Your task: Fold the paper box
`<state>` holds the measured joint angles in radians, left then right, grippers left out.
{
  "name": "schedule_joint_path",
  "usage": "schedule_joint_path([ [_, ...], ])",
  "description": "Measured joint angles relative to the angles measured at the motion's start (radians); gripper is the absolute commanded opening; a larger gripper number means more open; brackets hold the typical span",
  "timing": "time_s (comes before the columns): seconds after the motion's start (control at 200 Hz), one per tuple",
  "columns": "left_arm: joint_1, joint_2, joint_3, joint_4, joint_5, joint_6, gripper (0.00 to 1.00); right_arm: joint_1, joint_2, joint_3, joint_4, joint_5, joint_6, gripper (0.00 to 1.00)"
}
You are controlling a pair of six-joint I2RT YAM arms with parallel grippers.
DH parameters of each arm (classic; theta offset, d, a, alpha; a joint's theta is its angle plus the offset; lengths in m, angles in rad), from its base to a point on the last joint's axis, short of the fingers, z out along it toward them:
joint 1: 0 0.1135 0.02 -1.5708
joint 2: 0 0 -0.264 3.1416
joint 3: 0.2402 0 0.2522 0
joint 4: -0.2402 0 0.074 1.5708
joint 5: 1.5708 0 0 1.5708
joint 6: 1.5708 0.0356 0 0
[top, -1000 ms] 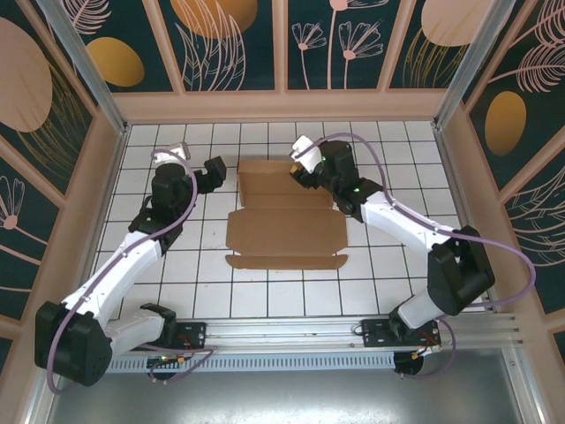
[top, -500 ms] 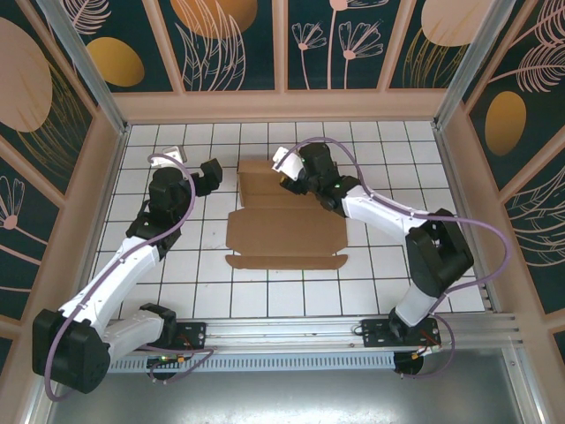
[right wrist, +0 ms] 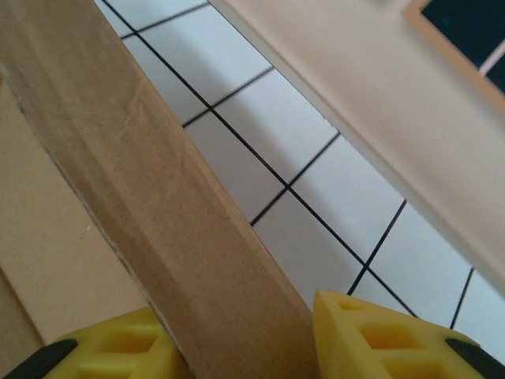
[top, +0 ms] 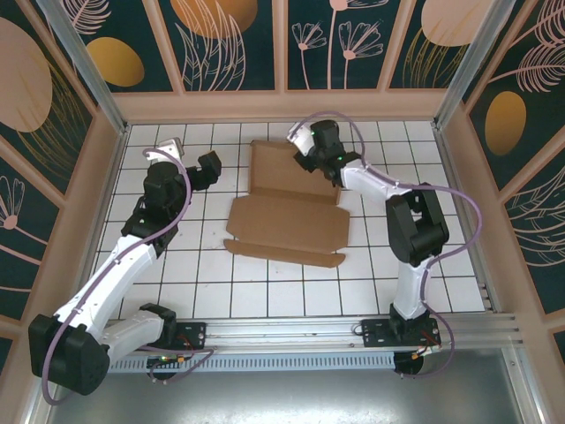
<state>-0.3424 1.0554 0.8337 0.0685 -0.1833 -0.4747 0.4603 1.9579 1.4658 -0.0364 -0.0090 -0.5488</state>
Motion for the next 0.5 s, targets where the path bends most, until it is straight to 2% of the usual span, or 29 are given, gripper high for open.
schedule_joint_path([
  [0.235,0.0,-0.006,0.012,-0.017,0.003,0.0,0.93,-0.127,0.127,0.095,-0.111,-0.132,0.164,0.4],
  [0.5,0.0,-0.007,0.012,-0.024,0.015,-0.005,0.93,-0.195,0.171,0.043,-0.184,-0.228,0.336,0.42],
])
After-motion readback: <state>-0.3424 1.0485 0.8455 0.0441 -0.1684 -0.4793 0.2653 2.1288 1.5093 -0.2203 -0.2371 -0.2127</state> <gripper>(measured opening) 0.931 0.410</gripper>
